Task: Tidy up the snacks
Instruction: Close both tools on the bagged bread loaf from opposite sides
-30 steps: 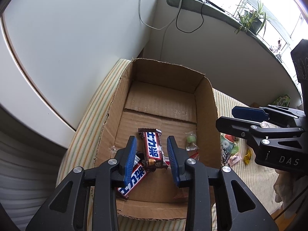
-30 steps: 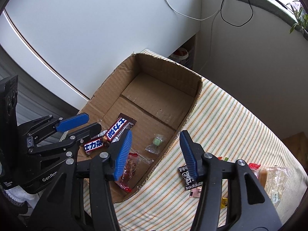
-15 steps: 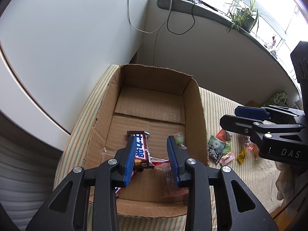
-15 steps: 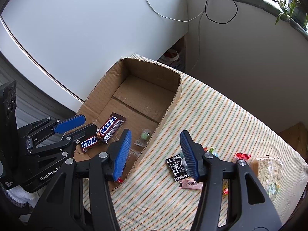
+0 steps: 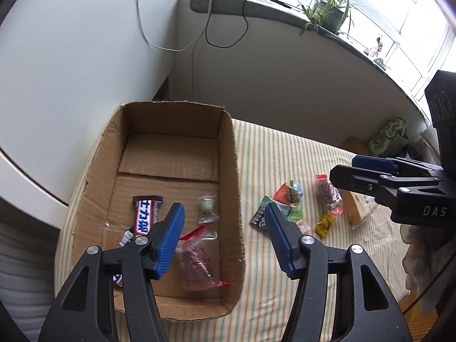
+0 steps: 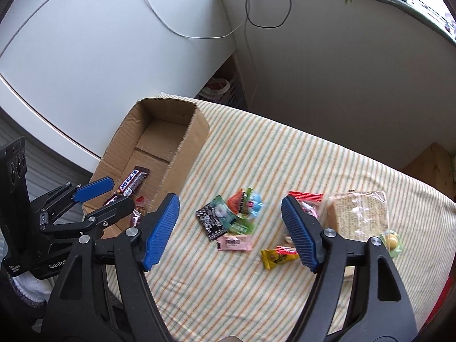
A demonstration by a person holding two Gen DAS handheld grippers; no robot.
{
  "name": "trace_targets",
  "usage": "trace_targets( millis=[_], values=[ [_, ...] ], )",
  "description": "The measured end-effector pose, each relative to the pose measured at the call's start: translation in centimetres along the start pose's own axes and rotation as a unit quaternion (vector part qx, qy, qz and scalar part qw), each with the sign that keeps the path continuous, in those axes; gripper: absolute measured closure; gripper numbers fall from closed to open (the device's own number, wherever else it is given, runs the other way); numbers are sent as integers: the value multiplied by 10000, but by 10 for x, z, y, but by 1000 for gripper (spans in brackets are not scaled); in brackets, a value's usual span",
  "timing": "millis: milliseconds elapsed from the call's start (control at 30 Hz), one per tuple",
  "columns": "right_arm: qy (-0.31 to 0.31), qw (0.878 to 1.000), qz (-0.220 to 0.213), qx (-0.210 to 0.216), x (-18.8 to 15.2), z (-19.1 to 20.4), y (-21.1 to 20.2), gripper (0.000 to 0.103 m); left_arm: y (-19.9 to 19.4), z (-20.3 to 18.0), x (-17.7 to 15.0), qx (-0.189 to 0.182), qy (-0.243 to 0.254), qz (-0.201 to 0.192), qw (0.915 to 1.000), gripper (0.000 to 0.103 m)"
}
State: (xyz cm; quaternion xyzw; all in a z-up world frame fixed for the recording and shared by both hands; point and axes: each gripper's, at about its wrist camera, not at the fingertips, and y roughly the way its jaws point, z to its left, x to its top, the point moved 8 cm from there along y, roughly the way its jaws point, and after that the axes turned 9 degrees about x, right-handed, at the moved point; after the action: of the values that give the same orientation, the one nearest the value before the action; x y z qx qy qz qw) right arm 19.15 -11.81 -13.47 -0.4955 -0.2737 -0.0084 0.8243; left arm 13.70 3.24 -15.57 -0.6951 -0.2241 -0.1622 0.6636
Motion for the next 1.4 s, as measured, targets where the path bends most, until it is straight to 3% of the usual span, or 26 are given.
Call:
trace_targets(
  millis=[267, 567, 800, 1200, 1400],
  values=[
    [603, 9977, -20, -312, -21, -85, -30, 26, 7, -52, -8, -310, 210, 152, 9992, 35],
    [1159, 9931, 144, -114, -41, -153, -37, 26, 18, -118, -17, -847, 401, 377, 9949, 35],
    [1140, 9930, 276, 102, -45, -170, -34, 26, 28, -170, -24, -1300, 340, 542, 9894, 35],
    [1136, 9907, 510, 546, -50, -186, -7, 26, 68, -214, -31, -1544, 305, 717, 9849, 35],
    [1085, 9895, 591, 755, -52, -184, 4, 26, 82, -225, -31, -1465, 323, 765, 9857, 36]
  ],
)
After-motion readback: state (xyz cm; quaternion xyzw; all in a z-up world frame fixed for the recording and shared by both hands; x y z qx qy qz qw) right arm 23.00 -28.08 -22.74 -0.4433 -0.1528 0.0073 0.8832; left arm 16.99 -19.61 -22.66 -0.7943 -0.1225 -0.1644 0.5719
